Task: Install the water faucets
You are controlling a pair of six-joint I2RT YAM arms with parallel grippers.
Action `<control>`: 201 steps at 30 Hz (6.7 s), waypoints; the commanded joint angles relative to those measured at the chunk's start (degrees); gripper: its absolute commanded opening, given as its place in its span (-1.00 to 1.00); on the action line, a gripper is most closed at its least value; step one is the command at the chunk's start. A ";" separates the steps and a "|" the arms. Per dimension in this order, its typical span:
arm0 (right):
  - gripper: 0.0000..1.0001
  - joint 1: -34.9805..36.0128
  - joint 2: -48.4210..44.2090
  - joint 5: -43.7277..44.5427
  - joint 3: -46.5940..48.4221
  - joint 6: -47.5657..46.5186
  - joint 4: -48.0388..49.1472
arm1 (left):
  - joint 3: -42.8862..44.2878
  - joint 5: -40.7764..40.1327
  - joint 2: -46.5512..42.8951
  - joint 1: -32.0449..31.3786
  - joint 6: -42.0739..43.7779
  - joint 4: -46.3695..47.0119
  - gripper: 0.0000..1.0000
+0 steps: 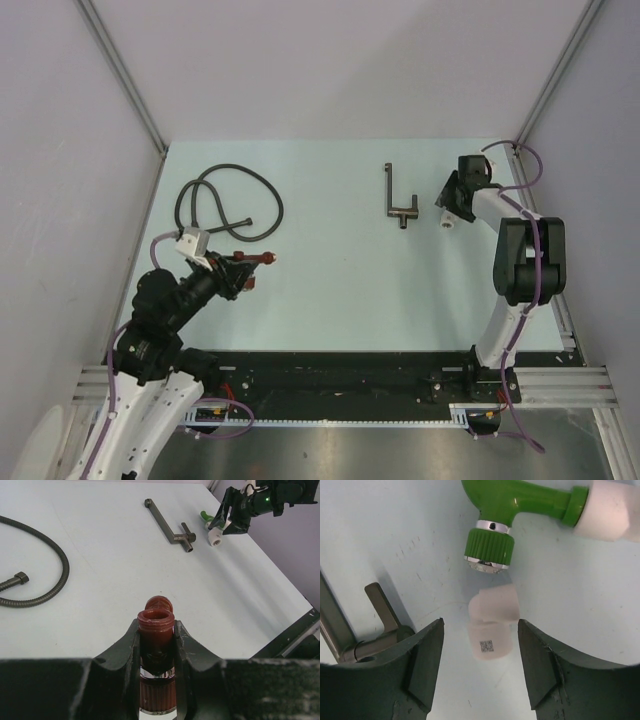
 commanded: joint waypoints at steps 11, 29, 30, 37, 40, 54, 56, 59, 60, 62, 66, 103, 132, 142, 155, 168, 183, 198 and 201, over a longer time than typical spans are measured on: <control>-0.39 -0.67 4.49 3.79 3.72 -1.50 -7.41 | 0.87 -3.49 -2.45 -0.75 1.04 0.74 -1.00; -0.58 15.84 -18.08 1.52 -20.71 5.70 -9.08 | 0.34 -4.90 -3.68 -1.89 0.25 0.74 -1.00; -0.53 17.25 -18.79 1.16 -21.15 6.57 -9.17 | 0.25 -4.90 -3.68 -1.89 0.25 0.74 -1.00; 0.06 27.36 -24.24 1.16 -21.59 9.92 -10.58 | -0.01 -5.16 -3.42 -1.89 -0.10 0.83 -1.00; 0.38 28.07 -26.71 0.63 -21.59 9.92 -11.72 | -0.10 -5.07 -3.33 -1.98 -0.10 0.83 -1.00; 0.57 31.23 -26.19 -4.64 -27.66 12.47 -7.33 | -0.36 -4.90 -3.50 -1.89 -0.46 0.92 -1.00; 0.57 31.76 -24.96 -5.25 -27.66 12.91 -5.93 | -0.37 -4.90 -3.59 -1.98 -0.46 0.92 -1.00; 0.57 33.17 -24.08 -7.54 -27.66 13.44 -2.69 | -0.37 -4.90 -3.68 -1.98 -0.46 0.92 -1.00; 0.57 33.43 -23.47 -8.24 -27.57 13.44 -1.62 | -0.37 -4.81 -3.68 -1.98 -0.46 0.92 -1.00; 0.58 34.57 -23.02 -11.49 -27.57 13.18 2.14 | -0.37 -4.81 -3.68 -1.98 -0.37 0.92 -1.00; 0.68 36.94 -20.56 -16.59 -24.68 10.46 5.42 | -0.37 -4.90 -3.77 -2.07 -0.46 1.00 -1.00; 0.80 37.12 -17.40 -8.33 -20.98 7.90 0.22 | -0.63 -4.63 -3.15 -2.25 -0.55 1.27 -1.00; 0.57 29.30 -28.30 -0.16 -29.24 9.75 -5.22 | -0.81 -4.28 -2.10 -2.25 -0.63 1.44 -1.00; 0.49 28.60 -22.41 -1.57 -29.68 9.31 -0.30 | -0.81 -4.28 -1.92 -2.25 -0.63 1.53 -1.00; -0.17 30.36 -20.38 1.68 -29.68 7.73 0.58 | -0.89 -3.76 -1.13 -2.16 -0.81 1.71 -1.00; -1.00 37.64 -32.41 6.34 -29.59 0.70 10.31 | -1.34 5.12 3.34 -2.16 -7.92 13.56 -1.00; -1.00 44.16 -44.20 6.53 -26.87 -17.58 44.86 | 11.50 14.53 25.31 -2.25 -25.06 45.02 -1.00; -1.00 50.57 -44.99 9.85 -28.36 -15.04 50.32 | -0.63 19.80 26.30 -2.25 -25.25 68.95 -1.00; -1.00 52.50 -44.47 12.75 -28.36 -15.21 53.57 | -1.33 19.36 24.45 -2.16 -23.75 69.21 -1.00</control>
